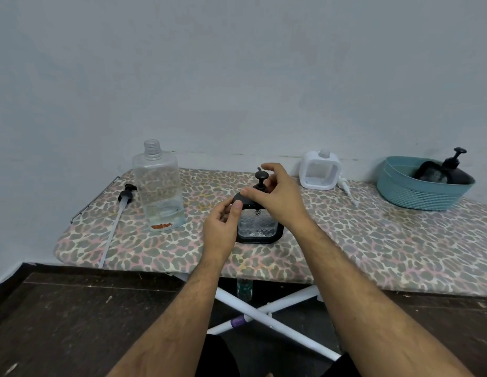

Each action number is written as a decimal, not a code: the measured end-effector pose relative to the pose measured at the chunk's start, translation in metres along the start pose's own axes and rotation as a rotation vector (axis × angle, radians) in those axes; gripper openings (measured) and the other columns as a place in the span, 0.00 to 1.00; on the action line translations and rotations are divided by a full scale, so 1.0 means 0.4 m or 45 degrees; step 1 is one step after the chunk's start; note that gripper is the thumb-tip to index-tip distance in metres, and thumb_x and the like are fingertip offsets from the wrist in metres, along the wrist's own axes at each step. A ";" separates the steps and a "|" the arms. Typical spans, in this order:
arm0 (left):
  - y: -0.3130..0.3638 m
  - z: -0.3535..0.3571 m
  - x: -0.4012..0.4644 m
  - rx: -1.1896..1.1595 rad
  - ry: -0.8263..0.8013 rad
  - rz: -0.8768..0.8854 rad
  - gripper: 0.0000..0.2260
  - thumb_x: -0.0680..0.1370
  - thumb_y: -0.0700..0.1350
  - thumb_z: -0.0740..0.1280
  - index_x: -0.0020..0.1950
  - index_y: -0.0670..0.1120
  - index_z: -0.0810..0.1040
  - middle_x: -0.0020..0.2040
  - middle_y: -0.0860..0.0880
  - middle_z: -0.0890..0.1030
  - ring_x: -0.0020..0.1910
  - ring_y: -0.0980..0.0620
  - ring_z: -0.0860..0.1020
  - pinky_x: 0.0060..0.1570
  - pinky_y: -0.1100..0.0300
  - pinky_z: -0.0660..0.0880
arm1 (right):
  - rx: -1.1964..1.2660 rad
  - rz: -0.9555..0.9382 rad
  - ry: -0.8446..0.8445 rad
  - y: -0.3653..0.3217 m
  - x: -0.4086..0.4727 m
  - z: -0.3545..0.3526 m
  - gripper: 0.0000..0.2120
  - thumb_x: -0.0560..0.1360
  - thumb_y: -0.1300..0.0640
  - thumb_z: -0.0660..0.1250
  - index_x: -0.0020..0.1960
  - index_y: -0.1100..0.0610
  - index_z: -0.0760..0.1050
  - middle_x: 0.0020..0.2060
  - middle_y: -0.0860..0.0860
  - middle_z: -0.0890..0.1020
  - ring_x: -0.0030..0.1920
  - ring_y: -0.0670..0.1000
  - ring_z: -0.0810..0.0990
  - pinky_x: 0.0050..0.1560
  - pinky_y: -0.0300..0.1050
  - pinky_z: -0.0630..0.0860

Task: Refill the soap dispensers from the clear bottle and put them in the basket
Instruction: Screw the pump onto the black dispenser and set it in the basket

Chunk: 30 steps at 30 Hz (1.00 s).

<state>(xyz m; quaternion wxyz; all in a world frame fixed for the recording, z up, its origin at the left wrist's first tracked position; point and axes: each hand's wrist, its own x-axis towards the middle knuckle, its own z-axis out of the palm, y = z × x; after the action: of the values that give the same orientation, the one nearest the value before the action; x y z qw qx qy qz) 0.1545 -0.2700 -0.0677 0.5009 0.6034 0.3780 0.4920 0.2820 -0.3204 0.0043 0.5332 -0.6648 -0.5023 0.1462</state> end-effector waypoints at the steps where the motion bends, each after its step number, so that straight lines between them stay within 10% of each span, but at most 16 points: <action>1: 0.000 0.000 0.001 0.000 0.005 -0.008 0.26 0.74 0.61 0.66 0.64 0.44 0.79 0.53 0.54 0.83 0.53 0.58 0.81 0.55 0.61 0.78 | 0.085 0.037 -0.062 0.001 0.004 -0.009 0.32 0.70 0.50 0.78 0.70 0.48 0.68 0.48 0.46 0.77 0.52 0.44 0.77 0.54 0.44 0.76; 7: -0.001 -0.001 0.000 0.003 0.019 -0.037 0.33 0.70 0.67 0.65 0.65 0.45 0.78 0.54 0.53 0.83 0.55 0.56 0.81 0.60 0.51 0.78 | 0.436 0.085 -0.317 0.002 0.019 -0.063 0.34 0.77 0.73 0.63 0.77 0.53 0.59 0.51 0.54 0.86 0.53 0.51 0.84 0.55 0.45 0.80; 18: 0.010 0.001 -0.006 -0.004 0.017 -0.057 0.31 0.71 0.64 0.65 0.65 0.44 0.78 0.55 0.53 0.82 0.56 0.56 0.80 0.61 0.53 0.77 | 0.125 -0.012 -0.067 0.013 0.010 -0.026 0.31 0.71 0.59 0.77 0.70 0.49 0.69 0.45 0.48 0.78 0.36 0.36 0.74 0.43 0.30 0.71; 30: 0.007 -0.005 -0.010 0.002 -0.005 -0.071 0.36 0.68 0.71 0.65 0.64 0.46 0.78 0.56 0.51 0.83 0.56 0.53 0.81 0.60 0.47 0.78 | 0.187 0.174 -0.523 0.039 0.052 -0.099 0.17 0.75 0.60 0.74 0.63 0.60 0.79 0.62 0.52 0.81 0.56 0.45 0.82 0.48 0.31 0.77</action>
<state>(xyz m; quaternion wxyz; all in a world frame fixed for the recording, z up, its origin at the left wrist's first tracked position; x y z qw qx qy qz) 0.1515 -0.2739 -0.0656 0.5148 0.5939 0.3941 0.4764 0.3283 -0.3244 0.0132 0.4557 -0.6130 -0.5420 0.3504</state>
